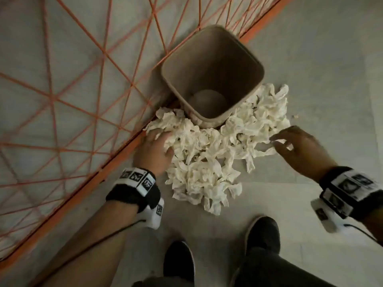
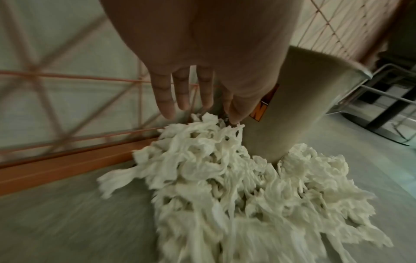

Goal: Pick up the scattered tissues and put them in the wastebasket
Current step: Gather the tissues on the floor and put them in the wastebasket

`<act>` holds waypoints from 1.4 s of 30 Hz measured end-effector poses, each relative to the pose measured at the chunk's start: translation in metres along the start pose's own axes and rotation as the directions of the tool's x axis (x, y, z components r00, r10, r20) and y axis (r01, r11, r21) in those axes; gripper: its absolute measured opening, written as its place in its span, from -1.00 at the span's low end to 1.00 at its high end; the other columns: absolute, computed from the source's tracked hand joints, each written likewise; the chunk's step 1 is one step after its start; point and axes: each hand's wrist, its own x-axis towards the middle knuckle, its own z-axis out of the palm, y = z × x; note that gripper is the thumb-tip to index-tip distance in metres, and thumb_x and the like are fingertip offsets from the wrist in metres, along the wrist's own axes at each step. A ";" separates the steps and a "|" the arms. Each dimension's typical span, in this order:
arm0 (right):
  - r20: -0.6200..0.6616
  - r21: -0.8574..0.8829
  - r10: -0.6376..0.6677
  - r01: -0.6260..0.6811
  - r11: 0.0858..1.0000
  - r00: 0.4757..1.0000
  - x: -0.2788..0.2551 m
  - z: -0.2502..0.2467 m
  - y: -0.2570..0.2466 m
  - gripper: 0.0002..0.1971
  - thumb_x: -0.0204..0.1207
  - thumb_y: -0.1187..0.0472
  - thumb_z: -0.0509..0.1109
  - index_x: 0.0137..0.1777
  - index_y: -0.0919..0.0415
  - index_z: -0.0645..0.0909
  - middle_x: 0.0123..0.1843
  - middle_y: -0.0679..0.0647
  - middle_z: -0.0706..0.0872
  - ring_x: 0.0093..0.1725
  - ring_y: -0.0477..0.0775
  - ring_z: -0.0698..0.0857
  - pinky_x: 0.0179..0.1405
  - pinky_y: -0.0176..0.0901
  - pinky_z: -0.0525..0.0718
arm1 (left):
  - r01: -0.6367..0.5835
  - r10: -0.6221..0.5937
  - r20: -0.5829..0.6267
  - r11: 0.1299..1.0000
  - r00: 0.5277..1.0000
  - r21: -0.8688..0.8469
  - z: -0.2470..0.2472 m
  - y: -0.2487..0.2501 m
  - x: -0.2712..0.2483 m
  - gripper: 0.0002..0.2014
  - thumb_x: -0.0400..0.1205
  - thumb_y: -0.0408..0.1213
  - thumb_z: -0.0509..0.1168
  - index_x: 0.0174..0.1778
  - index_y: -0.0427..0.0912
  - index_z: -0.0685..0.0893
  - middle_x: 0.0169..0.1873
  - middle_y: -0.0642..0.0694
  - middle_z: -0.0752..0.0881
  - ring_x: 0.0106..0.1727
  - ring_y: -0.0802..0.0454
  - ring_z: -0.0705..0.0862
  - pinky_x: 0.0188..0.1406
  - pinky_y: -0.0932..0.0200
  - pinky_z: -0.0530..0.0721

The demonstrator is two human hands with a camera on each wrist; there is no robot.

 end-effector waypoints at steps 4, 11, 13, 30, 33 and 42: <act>-0.053 -0.096 -0.013 0.007 0.995 0.999 0.047 0.041 0.003 -0.70 0.60 -0.05 0.22 0.22 -0.02 0.66 0.20 0.02 0.66 -0.15 0.07 0.72 -0.07 0.06 0.71 | 0.039 -0.055 0.093 0.987 0.994 0.157 0.023 0.018 0.047 -0.19 0.52 0.27 0.25 0.65 0.27 0.02 0.72 -0.05 -0.02 0.68 -0.28 0.11 0.58 -0.28 0.27; 0.076 -0.253 0.046 -0.025 0.967 0.996 0.095 0.109 0.007 -0.36 0.57 -0.08 0.31 0.60 -0.19 0.13 0.48 0.08 0.51 0.08 0.16 0.73 -0.27 -0.02 0.75 | -0.067 0.081 -0.100 0.988 0.992 0.137 0.063 0.001 0.074 -0.51 0.60 -0.06 0.30 0.49 0.16 0.47 0.30 -0.15 0.70 0.29 -0.24 0.62 0.20 -0.12 0.65; 0.035 -0.232 -0.007 0.015 0.973 0.999 0.097 0.116 0.011 -0.57 0.59 0.05 0.26 0.46 -0.18 0.41 0.32 0.07 0.65 0.11 0.15 0.72 -0.18 0.05 0.77 | -0.161 0.161 -0.179 0.987 0.971 0.017 0.061 -0.002 0.073 -0.71 0.62 -0.15 0.27 0.25 0.10 0.71 0.08 -0.13 0.80 0.10 -0.17 0.73 0.08 -0.05 0.71; -0.125 0.486 0.291 -0.198 0.851 0.948 0.035 0.113 0.013 -0.65 0.35 0.57 0.19 -0.24 0.05 0.50 -0.07 0.09 0.56 -0.12 0.14 0.55 -0.25 -0.16 0.41 | 0.084 -0.084 -0.043 0.996 0.996 0.007 0.080 0.023 0.077 -0.42 0.54 0.04 0.36 0.49 0.04 0.45 0.35 -0.18 0.64 0.36 -0.28 0.56 0.23 -0.16 0.63; -0.098 0.514 0.206 -0.127 0.848 0.974 0.032 0.127 0.003 -0.65 0.47 0.46 0.22 0.12 0.04 0.55 0.14 0.04 0.60 0.03 0.06 0.61 -0.02 -0.16 0.50 | -0.024 0.013 -0.144 0.997 0.989 -0.078 0.078 0.021 0.074 -0.71 0.51 -0.18 0.34 0.13 -0.11 0.73 -0.02 -0.19 0.80 0.06 -0.23 0.72 0.05 -0.07 0.70; 0.185 -0.049 0.128 -0.121 0.991 0.974 0.046 0.160 -0.004 -0.55 0.55 -0.20 0.24 0.29 0.03 0.59 0.15 0.03 0.61 0.07 0.16 0.69 -0.09 -0.02 0.66 | -0.132 -0.061 -0.358 0.861 0.932 -0.491 0.042 0.033 0.021 -0.80 0.45 -0.26 0.26 -0.04 -0.18 0.62 -0.02 -0.22 0.69 -0.07 -0.08 0.66 -0.03 0.12 0.67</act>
